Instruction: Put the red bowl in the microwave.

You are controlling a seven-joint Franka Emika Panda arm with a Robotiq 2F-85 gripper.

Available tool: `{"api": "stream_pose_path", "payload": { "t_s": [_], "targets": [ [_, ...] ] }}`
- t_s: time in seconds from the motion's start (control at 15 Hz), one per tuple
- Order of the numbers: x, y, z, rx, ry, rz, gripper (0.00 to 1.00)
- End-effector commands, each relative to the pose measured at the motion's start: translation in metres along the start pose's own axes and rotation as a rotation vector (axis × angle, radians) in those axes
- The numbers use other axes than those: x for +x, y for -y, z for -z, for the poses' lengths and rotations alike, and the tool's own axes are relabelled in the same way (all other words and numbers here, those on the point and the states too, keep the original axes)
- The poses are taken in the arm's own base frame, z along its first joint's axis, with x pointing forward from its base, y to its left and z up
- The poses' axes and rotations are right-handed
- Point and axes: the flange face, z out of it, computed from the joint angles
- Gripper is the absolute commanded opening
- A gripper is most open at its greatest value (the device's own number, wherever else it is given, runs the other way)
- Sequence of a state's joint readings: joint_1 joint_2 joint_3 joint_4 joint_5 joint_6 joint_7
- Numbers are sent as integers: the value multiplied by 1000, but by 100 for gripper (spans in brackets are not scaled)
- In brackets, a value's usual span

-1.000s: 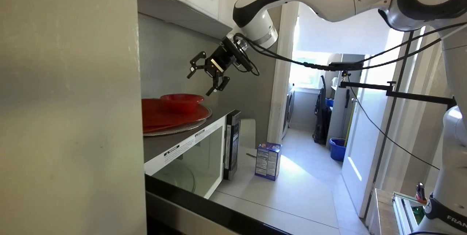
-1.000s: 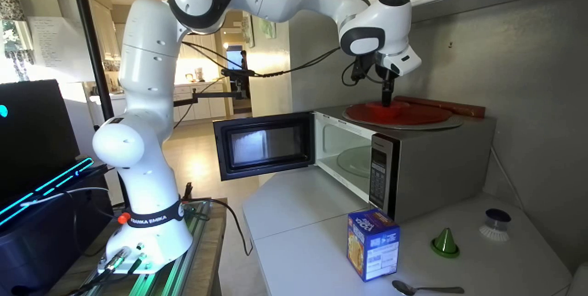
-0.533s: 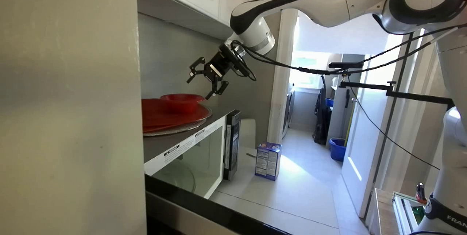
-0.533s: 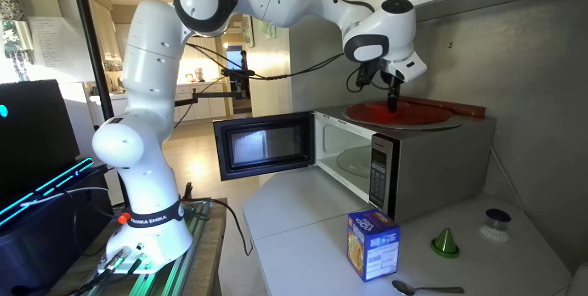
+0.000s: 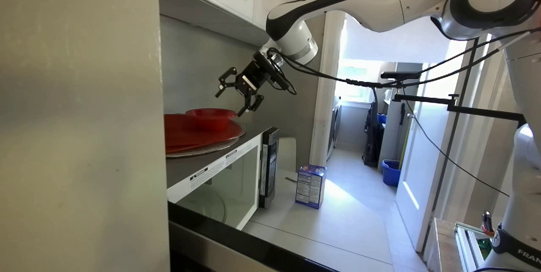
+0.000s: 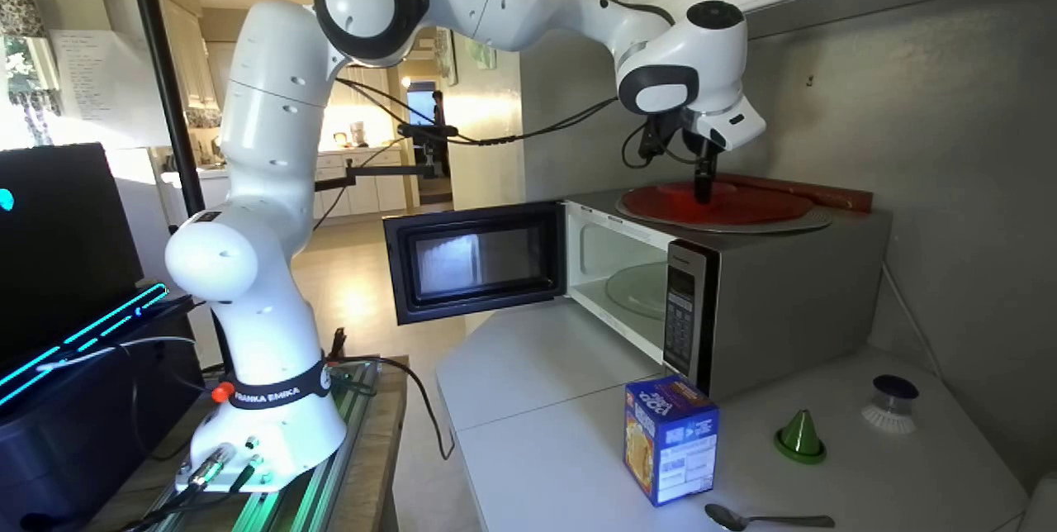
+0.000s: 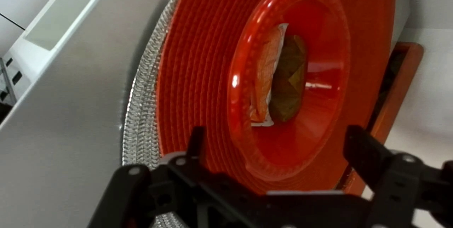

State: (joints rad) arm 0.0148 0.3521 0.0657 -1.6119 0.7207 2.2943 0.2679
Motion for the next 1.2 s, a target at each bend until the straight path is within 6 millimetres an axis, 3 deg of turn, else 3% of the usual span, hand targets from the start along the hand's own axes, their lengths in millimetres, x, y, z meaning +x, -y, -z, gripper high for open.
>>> {"api": "stream_pose_path", "payload": {
  "t_s": [0.0, 0.07, 0.4, 0.6, 0.73, 0.87, 0.93, 1.0, 1.13],
  "targets": [
    [6, -1, 5, 52, 41, -3, 91],
    [8, -3, 5, 54, 49, -7, 74],
    [12, -11, 5, 65, 71, -19, 36],
    [11, -15, 0, 59, 78, -22, 39],
    [10, -18, -3, 56, 78, -23, 51],
    [11, -20, -6, 54, 80, -26, 54],
    [11, -21, -8, 53, 82, -28, 47],
    [12, -22, -9, 54, 82, -30, 29],
    [12, -24, -8, 57, 84, -32, 19]
  ]
}}
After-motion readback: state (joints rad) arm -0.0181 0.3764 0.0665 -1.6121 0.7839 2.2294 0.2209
